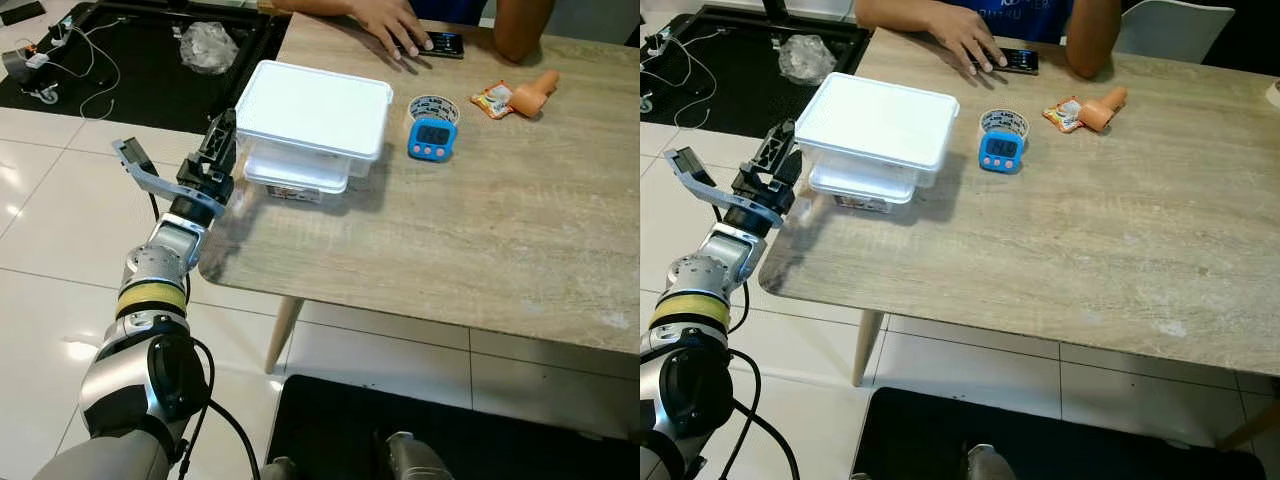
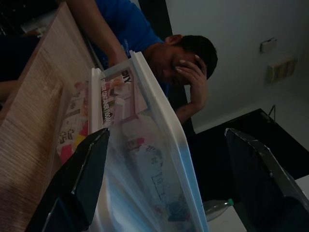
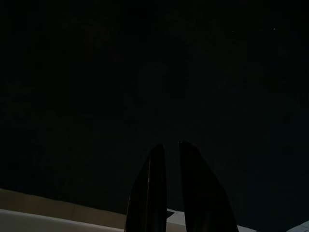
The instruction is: Restocking fridge
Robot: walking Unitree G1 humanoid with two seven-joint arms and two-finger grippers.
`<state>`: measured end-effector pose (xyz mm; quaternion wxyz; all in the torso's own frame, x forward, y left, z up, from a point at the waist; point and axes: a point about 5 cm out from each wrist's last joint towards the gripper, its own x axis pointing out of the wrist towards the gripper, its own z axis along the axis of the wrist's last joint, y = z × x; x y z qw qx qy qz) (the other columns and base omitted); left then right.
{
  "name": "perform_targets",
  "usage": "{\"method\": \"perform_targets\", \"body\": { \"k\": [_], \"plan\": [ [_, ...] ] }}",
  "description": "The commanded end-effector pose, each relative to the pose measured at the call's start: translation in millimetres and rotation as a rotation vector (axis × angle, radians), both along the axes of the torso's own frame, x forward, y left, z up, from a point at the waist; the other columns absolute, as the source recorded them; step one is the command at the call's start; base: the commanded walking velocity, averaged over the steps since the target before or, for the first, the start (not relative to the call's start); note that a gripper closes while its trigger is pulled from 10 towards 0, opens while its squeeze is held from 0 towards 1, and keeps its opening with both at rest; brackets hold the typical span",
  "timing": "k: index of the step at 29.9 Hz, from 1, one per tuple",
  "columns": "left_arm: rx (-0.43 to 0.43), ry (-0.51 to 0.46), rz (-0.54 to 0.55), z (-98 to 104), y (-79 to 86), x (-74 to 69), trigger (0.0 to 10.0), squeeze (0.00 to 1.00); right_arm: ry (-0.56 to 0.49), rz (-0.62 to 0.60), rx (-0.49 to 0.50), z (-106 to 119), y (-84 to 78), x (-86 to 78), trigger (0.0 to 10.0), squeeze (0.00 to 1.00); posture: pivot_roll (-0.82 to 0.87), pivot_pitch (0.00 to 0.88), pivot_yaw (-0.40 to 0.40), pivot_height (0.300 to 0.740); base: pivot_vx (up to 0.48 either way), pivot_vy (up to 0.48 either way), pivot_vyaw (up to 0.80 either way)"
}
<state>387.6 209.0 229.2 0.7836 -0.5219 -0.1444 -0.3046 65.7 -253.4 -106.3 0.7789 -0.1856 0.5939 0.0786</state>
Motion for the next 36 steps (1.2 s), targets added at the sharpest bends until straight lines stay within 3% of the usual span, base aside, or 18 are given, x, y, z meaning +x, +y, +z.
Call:
{"method": "perform_targets", "body": {
  "k": [1, 14, 17, 21, 25, 27, 28, 33, 36],
  "plan": [
    [0.012, -0.020, -0.004, 4, 0.9, -0.4, 10.0, 0.00, 0.040, 0.020, 0.018, -4, 7.2, -13.6, 10.0, 0.00, -0.10, 0.313, 0.005, 0.740, 0.000, 0.000, 0.00],
    [0.038, 0.019, -0.002, -2, -4.3, 1.9, 10.0, 0.00, 0.044, 0.015, 0.020, -4, 7.9, -16.8, 10.0, 0.00, -0.11, 0.317, 0.008, 0.740, 0.000, 0.000, 0.00],
    [0.042, 0.030, 0.044, -6, 0.4, 1.7, 10.0, 0.00, 0.032, -0.044, -0.012, -3, 1.6, -15.0, 10.0, 0.00, -0.12, 0.297, 0.007, 0.740, 0.000, 0.000, 0.00],
    [0.010, 0.032, 0.110, -7, 15.9, -1.1, 10.0, 0.00, 0.017, -0.169, -0.124, 6, -27.7, -12.2, 10.0, 0.00, -0.12, 0.278, 0.004, 0.740, 0.000, 0.000, 0.00],
    [-0.002, 0.026, 0.121, -7, 21.0, -2.7, 10.0, 0.00, 0.003, -0.221, -0.181, 11, -42.7, -11.3, 10.0, 0.00, -0.12, 0.271, 0.002, 0.740, 0.000, 0.000, 0.00],
    [0.007, 0.008, 0.122, -6, 27.3, -6.2, 10.0, 0.00, -0.016, -0.285, -0.274, 21, -66.7, -11.7, 10.0, 0.00, -0.11, 0.252, -0.006, 0.740, 0.000, 0.000, 0.00],
    [0.007, 0.008, 0.122, -6, 27.3, -6.2, 10.0, 0.00, -0.016, -0.285, -0.274, 21, -66.7, -11.7, 10.0, 0.00, -0.11, 0.252, -0.006, 0.740, 0.000, 0.000, 0.00],
    [0.015, -0.007, 0.134, -9, 35.6, -11.8, 10.0, 0.00, -0.097, -0.446, -0.483, 50, -116.5, -8.3, 10.0, 0.00, -0.11, 0.228, -0.011, 0.740, 0.000, 0.000, 0.00],
    [0.013, -0.007, 0.138, -10, 36.0, -12.4, 10.0, 0.00, -0.115, -0.502, -0.533, 60, -130.2, -9.6, 10.0, 0.00, -0.11, 0.222, -0.011, 0.740, 0.000, 0.000, 0.00]
  ]
}}
